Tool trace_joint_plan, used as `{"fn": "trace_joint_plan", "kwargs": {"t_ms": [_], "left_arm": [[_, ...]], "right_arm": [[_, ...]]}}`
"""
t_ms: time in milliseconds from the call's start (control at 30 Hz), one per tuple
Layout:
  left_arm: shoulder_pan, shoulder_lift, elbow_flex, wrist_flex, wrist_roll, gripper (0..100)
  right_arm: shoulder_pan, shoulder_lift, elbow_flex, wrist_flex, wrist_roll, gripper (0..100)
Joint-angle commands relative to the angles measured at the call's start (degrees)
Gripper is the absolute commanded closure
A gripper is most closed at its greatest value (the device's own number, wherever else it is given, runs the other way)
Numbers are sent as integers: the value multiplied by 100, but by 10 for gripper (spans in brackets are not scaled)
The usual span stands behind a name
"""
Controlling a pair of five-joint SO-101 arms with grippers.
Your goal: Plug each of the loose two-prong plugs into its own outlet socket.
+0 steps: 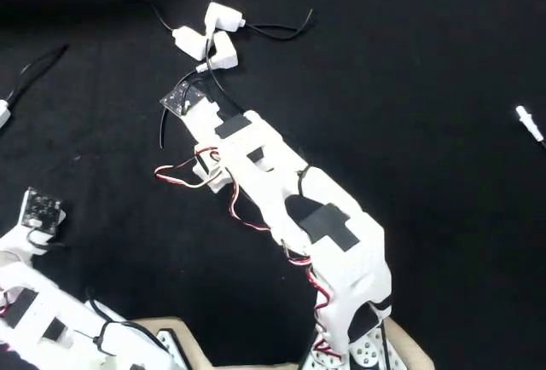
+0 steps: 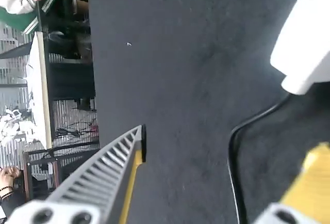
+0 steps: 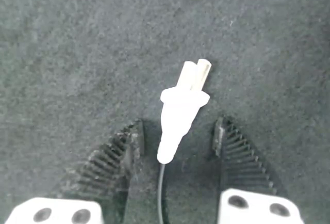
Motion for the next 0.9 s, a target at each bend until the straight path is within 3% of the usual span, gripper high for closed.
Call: {"fn": "trace_joint_plan", "kwargs": {"t_ms": [0,133,233,400,567,733,867], "left_arm": [[-92,-9,-488,492,167,622],[57,325,-1930,2708,1160,702],[163,1204,-3433,4334,1626,706],[154,3103,-5543,5873,1969,706],[163,4721,-6844,6136,2778,709],[233,5758,-7503,6127,2892,710],[330,6207,-7565,5582,3095,710]], "right_arm": [[88,-171,13,-18,18,758],[88,-171,13,-18,18,758],[88,-171,13,-18,18,758],[88,-171,13,-18,18,758],[88,-171,13,-18,18,758],[88,-171,13,-18,18,758],[88,-171,13,-18,18,758]]}}
